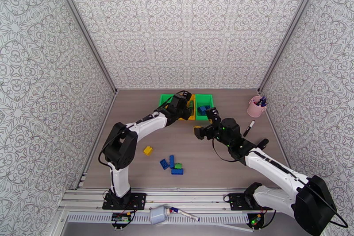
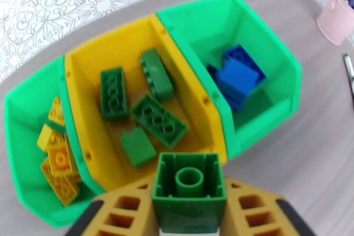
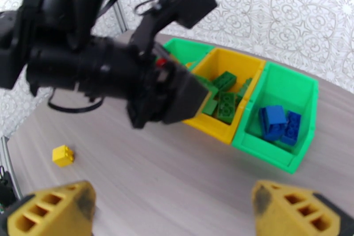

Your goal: Sort the legos into containers by color

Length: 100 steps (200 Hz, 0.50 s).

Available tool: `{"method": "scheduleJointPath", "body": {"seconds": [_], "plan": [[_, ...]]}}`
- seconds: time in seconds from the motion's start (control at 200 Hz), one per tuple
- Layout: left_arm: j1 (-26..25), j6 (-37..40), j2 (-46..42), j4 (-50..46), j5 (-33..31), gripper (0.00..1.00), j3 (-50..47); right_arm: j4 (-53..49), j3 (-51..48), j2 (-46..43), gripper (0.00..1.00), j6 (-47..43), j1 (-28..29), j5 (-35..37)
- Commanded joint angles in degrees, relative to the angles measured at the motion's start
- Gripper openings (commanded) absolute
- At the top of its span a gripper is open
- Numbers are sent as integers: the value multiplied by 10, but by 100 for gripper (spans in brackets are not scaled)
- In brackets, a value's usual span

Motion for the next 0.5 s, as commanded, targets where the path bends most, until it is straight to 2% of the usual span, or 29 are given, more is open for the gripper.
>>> {"method": "scheduleJointPath", "body": {"seconds": [0.0, 0.305, 0.495], "plan": [[13, -7, 46, -38, 13, 35, 67, -1, -15, -17, 97, 13, 0, 21], [30, 15, 160, -77, 2, 35, 207, -23, -20, -34, 97, 3, 0, 41], [38, 16, 197, -110, -5, 42, 262, -31, -8, -23, 97, 1, 0, 37]]}}
